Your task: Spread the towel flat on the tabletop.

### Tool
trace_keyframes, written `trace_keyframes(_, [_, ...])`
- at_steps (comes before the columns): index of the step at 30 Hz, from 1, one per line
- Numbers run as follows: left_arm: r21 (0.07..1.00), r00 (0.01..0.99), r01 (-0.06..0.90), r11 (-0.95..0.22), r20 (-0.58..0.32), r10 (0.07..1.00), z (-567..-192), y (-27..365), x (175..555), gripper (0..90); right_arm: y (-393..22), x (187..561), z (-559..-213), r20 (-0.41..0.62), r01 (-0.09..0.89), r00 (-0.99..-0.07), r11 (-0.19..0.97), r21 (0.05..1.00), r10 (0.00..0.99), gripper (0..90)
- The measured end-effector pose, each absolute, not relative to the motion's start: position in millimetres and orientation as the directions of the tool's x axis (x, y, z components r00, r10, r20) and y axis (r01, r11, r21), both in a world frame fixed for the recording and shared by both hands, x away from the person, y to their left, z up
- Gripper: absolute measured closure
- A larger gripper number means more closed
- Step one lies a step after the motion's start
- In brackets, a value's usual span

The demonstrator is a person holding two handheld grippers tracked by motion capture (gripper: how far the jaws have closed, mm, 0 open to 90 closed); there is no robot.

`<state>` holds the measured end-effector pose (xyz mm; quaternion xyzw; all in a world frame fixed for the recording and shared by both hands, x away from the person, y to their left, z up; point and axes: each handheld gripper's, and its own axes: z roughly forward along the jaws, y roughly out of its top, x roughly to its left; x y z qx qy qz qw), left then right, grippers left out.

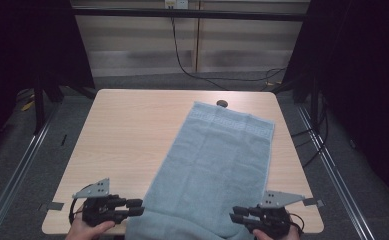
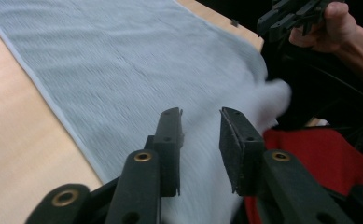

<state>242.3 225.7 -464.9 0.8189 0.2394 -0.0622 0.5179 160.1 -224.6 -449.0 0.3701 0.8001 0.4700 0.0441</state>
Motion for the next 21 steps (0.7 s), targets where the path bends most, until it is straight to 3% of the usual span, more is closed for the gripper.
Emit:
trace_keyframes(4, [0.781, 0.866, 0.472, -0.410, -0.321, 0.384, -473, 209, 270, 61.4, -227, 184, -456, 0.267, 0.566, -0.698, 0.283, 0.775, 0.665, 66.5])
trace_keyframes(5, [0.763, 0.847, 0.486, -0.427, -0.290, 0.446, -480, 196, 286, 58.7, -230, 201, -462, 0.253, 0.576, -0.682, 0.291, 0.763, 0.686, 62.3])
trace_keyframes(7, [0.755, 0.846, 0.490, -0.436, -0.293, 0.445, -484, 190, 295, 56.7, -233, 217, -469, 0.247, 0.594, -0.658, 0.289, 0.751, 0.711, 57.6])
trace_keyframes(8, [0.741, 0.845, 0.482, -0.468, -0.251, 0.472, -489, 177, 307, 54.4, -235, 224, -472, 0.245, 0.602, -0.646, 0.284, 0.747, 0.723, 56.0])
trace_keyframes(14, [0.724, 0.843, 0.492, -0.484, -0.255, 0.475, -498, 152, 333, 42.1, -246, 252, -483, 0.212, 0.631, -0.550, 0.236, 0.739, 0.808, 47.8])
trace_keyframes(21, [0.737, 0.859, 0.432, -0.520, -0.161, 0.486, -504, 148, 326, 44.2, -267, 252, -484, 0.214, 0.646, -0.496, 0.194, 0.738, 0.841, 44.3])
